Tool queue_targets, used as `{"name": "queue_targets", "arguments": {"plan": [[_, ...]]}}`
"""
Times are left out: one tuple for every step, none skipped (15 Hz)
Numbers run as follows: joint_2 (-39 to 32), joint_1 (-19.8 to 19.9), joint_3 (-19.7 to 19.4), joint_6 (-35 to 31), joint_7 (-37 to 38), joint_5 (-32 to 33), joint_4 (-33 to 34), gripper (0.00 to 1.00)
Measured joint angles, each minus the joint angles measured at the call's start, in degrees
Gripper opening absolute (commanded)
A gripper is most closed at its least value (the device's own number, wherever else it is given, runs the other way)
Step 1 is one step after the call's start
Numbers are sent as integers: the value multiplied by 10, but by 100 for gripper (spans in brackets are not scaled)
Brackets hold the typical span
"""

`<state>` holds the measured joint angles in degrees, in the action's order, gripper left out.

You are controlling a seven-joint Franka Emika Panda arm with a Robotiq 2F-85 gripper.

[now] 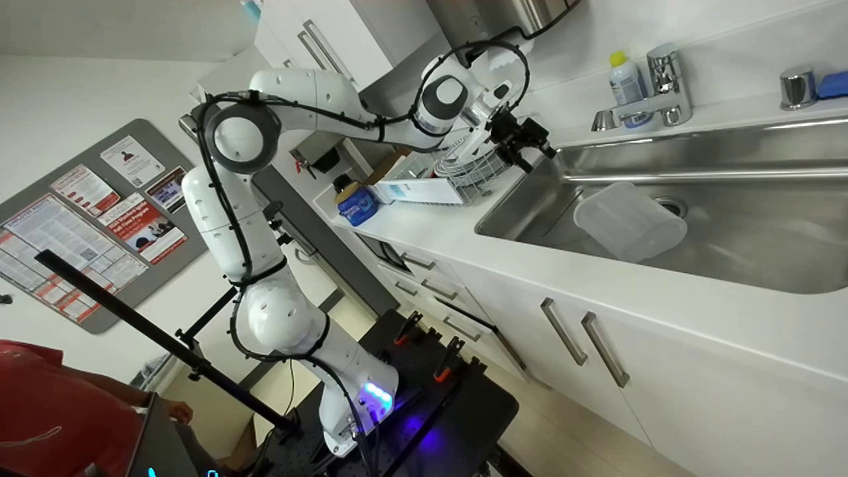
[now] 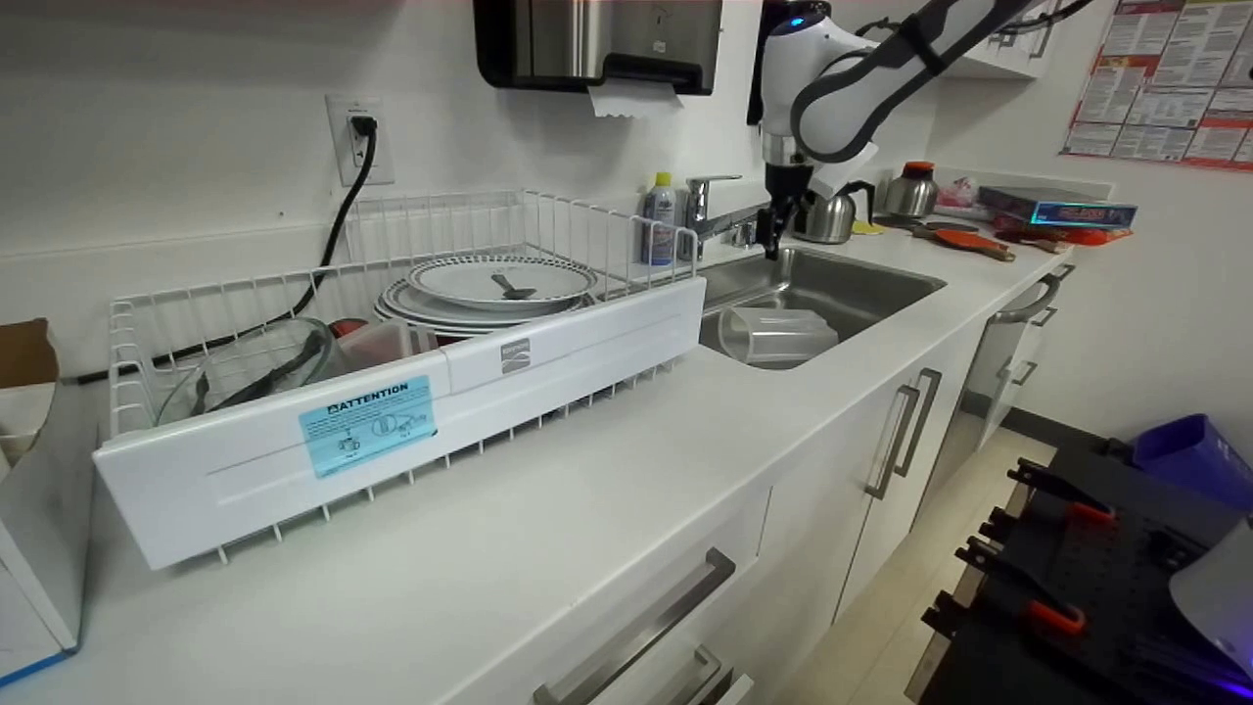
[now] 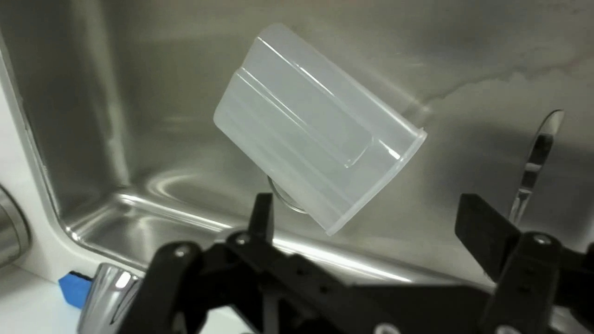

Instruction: Move the object from the drying rack to the sink

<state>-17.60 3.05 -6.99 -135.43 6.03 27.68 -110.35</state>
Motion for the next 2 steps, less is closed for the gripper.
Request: {"name": "queue_targets", "arguments": {"plan": [[17, 1, 1, -6, -24, -13, -17, 100], [31, 2, 1, -8, -46, -27, -31, 100]]}}
